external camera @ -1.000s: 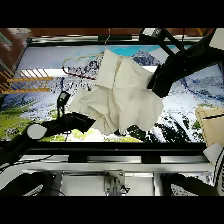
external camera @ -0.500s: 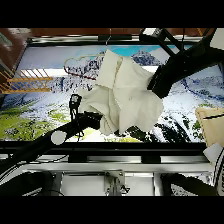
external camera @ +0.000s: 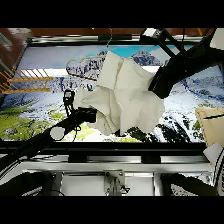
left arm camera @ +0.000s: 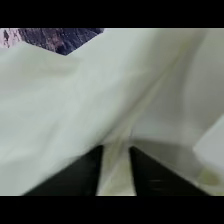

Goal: Fold the shirts.

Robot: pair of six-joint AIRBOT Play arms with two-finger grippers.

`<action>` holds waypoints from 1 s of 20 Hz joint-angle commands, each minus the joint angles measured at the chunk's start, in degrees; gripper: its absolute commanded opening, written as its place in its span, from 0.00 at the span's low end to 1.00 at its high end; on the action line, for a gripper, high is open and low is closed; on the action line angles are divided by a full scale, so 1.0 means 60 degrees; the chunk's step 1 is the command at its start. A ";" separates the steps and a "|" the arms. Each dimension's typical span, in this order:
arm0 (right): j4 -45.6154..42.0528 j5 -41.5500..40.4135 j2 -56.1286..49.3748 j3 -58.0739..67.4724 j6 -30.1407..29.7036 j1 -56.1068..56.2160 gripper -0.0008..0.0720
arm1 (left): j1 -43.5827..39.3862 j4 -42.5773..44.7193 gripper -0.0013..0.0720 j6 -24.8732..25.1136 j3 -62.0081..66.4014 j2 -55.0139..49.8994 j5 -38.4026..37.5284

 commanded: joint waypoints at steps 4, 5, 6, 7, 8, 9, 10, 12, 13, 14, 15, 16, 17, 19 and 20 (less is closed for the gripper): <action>-0.0171 0.0018 0.0004 0.0004 0.0004 0.0004 0.11 | -0.0488 0.0525 0.96 0.0503 0.0007 -0.0248 -0.1643; -0.0171 0.0011 0.0004 0.0004 0.0004 0.0004 0.11 | -0.0776 0.0525 0.96 0.0499 0.0011 -0.0328 -0.1002; -0.0168 0.0011 0.0004 0.0004 0.0007 0.0004 0.11 | -0.0994 0.0517 0.95 0.0481 0.0015 -0.0401 -0.0335; -0.0168 0.0015 0.0004 0.0004 0.0007 0.0004 0.11 | -0.1147 0.0517 0.95 0.0222 0.0015 -0.0488 0.0412; -0.0168 0.0018 0.0004 0.0004 0.0011 0.0004 0.11 | -0.1173 0.0517 0.94 -0.0142 0.0025 -0.0583 0.1013; -0.0168 0.0018 0.0004 0.0004 0.0011 0.0004 0.11 | -0.1115 0.0514 0.94 -0.0379 0.0087 -0.0692 0.1319; -0.0168 0.0018 0.0004 0.0004 0.0011 0.0004 0.11 | -0.1031 0.0517 0.94 -0.0583 0.0208 -0.0827 0.1552; -0.0171 0.0015 0.0004 0.0004 0.0011 0.0004 0.11 | -0.0925 0.0517 0.92 -0.0674 0.0583 -0.1118 0.1701; -0.0168 0.0015 0.0004 0.0004 0.0022 0.0004 0.11 | -0.0918 0.0517 0.76 -0.0674 0.0794 -0.1264 0.1705; -0.0171 0.0015 0.0004 0.0004 0.0084 0.0004 0.11 | -0.0918 0.0521 0.48 -0.0670 0.0991 -0.1388 0.1719; -0.0171 0.0015 0.0004 0.0004 0.0160 0.0004 0.11 | -0.0914 0.0521 0.29 -0.0670 0.1188 -0.1490 0.1723; -0.0171 0.0018 0.0004 0.0004 0.0211 0.0004 0.11 | -0.0914 0.0521 0.26 -0.0667 0.1341 -0.1541 0.1767; -0.0171 0.0022 0.0004 0.0004 0.0222 0.0004 0.11 | -0.0914 0.0521 0.20 -0.0652 0.1421 -0.1548 0.1880; -0.0171 0.0022 0.0004 0.0004 0.0222 0.0004 0.11 | -0.0882 0.0525 0.08 -0.0208 0.1446 -0.1519 0.1945; -0.0171 0.0022 0.0004 0.0004 0.0226 0.0004 0.11 | -0.0801 0.0525 0.08 0.0051 0.1443 -0.1497 0.1781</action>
